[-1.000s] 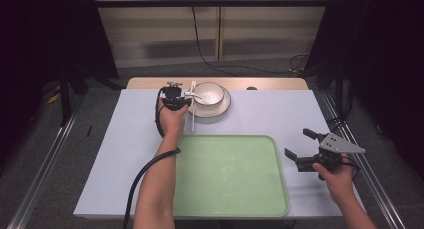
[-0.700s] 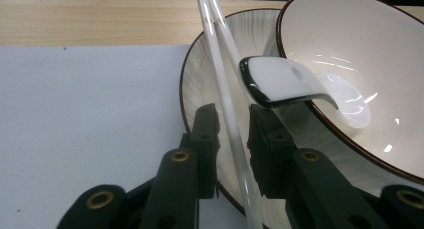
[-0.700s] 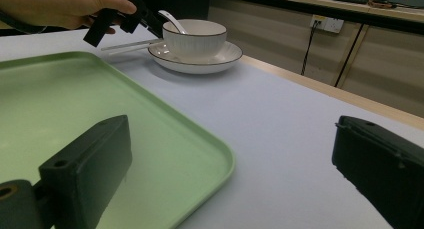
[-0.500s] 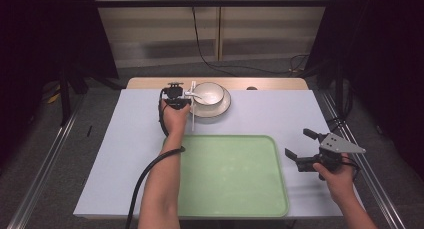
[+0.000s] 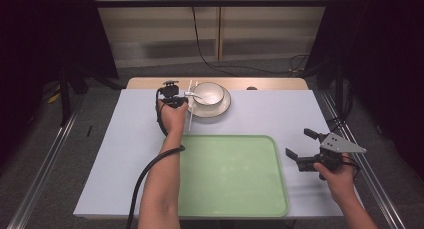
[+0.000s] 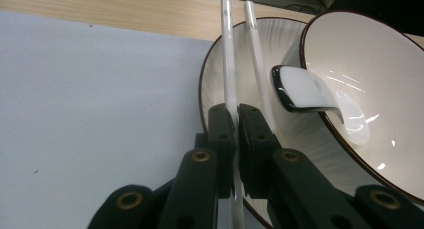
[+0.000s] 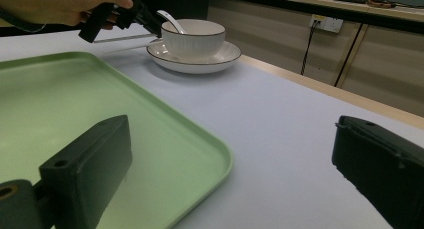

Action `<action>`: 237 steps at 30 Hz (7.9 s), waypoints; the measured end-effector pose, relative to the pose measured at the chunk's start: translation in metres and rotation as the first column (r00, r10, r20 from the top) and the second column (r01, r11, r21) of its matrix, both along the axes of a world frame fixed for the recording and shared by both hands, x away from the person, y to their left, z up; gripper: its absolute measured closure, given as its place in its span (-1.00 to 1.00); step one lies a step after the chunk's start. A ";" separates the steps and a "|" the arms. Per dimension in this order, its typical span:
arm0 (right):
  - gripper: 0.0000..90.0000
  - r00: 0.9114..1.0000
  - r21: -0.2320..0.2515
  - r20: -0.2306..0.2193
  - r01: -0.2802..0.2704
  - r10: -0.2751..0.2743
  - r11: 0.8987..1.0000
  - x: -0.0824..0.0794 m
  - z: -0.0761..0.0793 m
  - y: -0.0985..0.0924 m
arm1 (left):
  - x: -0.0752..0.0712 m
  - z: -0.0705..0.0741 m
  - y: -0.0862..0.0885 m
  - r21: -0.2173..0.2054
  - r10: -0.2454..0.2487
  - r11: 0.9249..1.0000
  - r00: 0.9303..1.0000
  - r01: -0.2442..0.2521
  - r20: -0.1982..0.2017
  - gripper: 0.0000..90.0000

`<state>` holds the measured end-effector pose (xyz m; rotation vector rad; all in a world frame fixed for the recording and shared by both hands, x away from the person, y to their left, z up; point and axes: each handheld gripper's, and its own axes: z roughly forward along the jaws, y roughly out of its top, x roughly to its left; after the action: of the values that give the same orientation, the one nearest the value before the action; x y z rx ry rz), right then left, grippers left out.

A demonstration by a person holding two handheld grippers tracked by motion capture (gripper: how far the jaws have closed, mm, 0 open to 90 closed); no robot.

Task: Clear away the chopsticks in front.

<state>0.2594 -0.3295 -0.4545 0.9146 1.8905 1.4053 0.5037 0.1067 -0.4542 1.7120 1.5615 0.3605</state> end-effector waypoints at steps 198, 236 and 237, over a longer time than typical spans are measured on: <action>-0.96 1.000 0.005 0.010 -0.014 0.014 1.000 -0.002 0.002 0.000 | -0.246 -0.005 0.055 -0.174 0.104 0.978 0.992 -0.115 -0.070 0.90; -0.97 1.000 0.020 0.015 -0.015 0.015 1.000 -0.003 0.003 0.001 | -0.241 -0.019 0.049 -0.148 0.116 0.980 0.985 -0.135 -0.130 0.90; -0.97 1.000 0.022 0.016 -0.017 0.017 1.000 -0.002 0.003 0.001 | -0.241 -0.019 0.049 -0.144 0.115 0.980 0.985 -0.134 -0.129 0.90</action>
<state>0.2571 -0.3287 -0.4517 0.8974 1.8787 1.4415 0.2631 0.1559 -0.4734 1.5467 1.7427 0.1971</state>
